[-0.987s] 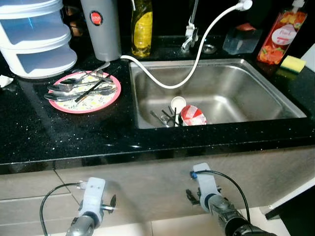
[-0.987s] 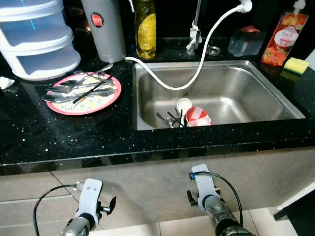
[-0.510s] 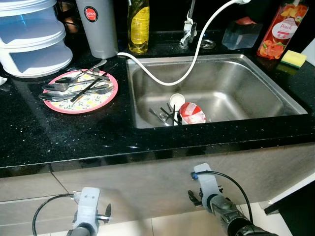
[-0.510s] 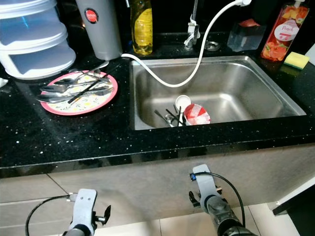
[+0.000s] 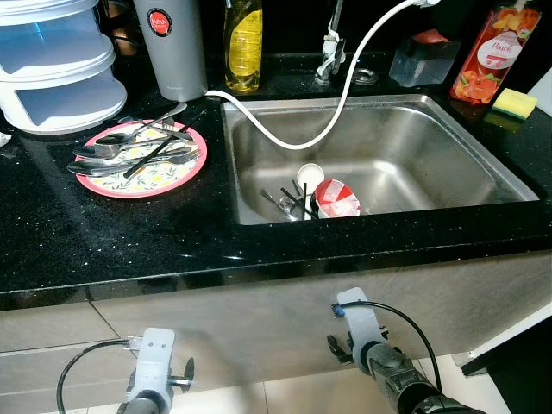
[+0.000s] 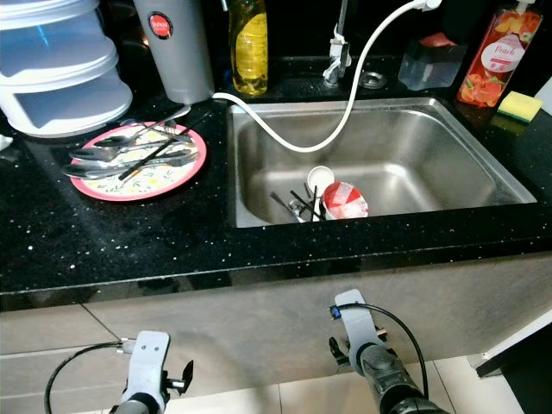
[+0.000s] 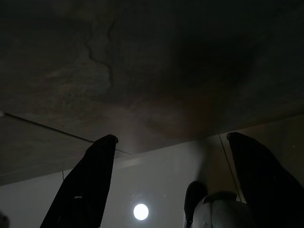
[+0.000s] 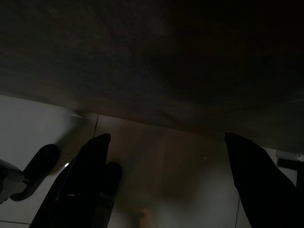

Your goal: Kitchen organization

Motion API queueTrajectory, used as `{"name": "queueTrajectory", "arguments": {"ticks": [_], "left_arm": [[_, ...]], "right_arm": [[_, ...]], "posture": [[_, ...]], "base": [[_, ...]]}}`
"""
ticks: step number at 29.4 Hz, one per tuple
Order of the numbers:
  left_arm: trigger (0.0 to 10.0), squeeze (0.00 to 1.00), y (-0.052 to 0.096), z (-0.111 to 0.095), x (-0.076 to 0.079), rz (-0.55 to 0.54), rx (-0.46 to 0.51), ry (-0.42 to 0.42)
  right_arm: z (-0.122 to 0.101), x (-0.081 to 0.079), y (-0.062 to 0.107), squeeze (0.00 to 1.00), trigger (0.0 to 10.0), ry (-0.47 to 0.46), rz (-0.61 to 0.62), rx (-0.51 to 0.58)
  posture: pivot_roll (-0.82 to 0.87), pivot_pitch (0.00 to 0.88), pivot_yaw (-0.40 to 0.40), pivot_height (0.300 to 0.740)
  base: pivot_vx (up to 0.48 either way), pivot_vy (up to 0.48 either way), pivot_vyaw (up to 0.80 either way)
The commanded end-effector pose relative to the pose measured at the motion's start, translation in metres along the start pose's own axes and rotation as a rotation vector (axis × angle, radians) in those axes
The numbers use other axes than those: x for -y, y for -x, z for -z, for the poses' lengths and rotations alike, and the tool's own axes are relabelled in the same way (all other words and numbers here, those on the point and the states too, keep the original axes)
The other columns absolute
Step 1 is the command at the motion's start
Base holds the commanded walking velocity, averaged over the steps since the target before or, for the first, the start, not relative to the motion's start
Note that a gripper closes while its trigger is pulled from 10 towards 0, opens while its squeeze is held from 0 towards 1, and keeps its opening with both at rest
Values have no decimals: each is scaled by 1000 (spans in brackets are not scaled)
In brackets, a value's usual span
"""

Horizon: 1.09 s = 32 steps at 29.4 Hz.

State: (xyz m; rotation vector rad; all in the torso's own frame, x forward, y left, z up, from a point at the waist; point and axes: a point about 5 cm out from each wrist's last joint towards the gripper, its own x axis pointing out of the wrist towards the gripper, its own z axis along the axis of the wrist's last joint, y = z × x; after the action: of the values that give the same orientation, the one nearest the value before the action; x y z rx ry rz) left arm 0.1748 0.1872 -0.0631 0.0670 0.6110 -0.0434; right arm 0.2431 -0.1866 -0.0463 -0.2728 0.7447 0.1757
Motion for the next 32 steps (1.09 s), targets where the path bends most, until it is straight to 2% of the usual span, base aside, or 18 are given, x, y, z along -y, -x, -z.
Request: {"name": "queueTrajectory", "arguments": {"ticks": [1,32], "left_arm": [[10000,0,0,3,4,7,-18,4],[10000,0,0,6,2,4,-40,-7]], "right_arm": [[5,-1,1,0,10000,2,-6,-12],[4,-3,1,0,10000,15,-11,-11]], "posture": [[135,29,-46,740],[134,14,-45,740]], "base": [[0,0,0],[0,0,0]]}}
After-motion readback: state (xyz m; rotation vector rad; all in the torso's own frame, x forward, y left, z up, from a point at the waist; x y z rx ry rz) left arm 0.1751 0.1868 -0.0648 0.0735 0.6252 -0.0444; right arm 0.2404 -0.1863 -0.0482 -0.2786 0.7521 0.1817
